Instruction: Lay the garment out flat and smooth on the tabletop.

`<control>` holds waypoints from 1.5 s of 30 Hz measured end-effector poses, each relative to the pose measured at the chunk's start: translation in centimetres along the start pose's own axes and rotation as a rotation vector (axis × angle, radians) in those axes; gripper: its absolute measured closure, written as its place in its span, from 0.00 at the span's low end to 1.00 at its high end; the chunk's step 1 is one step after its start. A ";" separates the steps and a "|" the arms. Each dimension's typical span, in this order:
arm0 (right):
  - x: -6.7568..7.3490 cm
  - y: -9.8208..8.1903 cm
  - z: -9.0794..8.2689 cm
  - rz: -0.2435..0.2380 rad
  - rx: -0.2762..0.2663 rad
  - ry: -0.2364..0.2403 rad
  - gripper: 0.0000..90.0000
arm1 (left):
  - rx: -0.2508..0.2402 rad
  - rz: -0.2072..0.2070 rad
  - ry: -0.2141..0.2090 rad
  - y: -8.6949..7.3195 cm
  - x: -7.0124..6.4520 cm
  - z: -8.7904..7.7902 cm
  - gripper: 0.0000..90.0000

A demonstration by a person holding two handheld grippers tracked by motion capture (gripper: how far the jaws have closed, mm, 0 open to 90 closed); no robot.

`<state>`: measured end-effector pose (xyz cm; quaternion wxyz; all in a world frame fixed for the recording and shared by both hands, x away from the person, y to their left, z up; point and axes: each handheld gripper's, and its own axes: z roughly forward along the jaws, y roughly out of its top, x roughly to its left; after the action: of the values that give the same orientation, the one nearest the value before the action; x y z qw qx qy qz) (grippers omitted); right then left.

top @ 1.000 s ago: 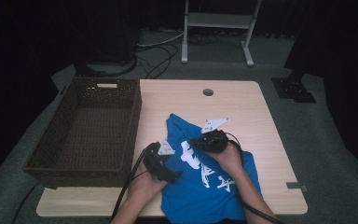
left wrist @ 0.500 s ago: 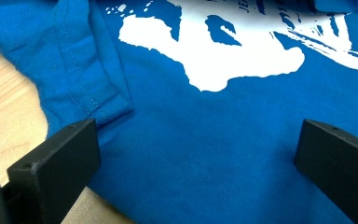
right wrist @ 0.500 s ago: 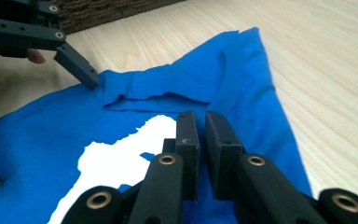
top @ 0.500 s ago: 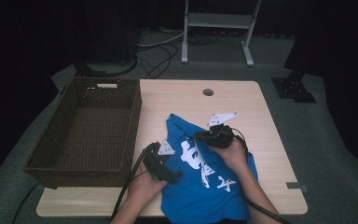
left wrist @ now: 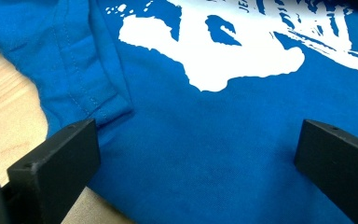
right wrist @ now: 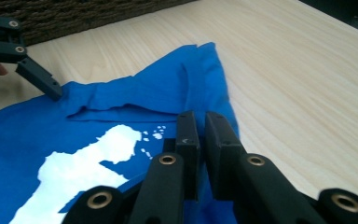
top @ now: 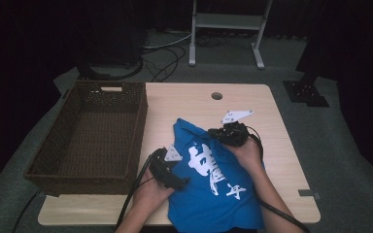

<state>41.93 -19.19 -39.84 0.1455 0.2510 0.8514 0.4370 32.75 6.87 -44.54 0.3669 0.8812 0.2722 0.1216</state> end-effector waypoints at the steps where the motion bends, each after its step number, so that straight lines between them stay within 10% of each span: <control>1: -0.2 0.0 0.0 0.000 0.000 -0.004 0.94 | 0.000 0.000 0.000 0.0 0.0 0.0 0.00; 45: -10.1 1.0 0.7 0.074 0.011 -0.208 0.88 | 0.000 -0.002 -0.001 0.0 0.0 0.0 0.00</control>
<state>50.98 -23.85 -39.14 0.2154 0.3267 0.8244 0.4090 32.74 6.86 -44.55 0.3673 0.8809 0.2730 0.1210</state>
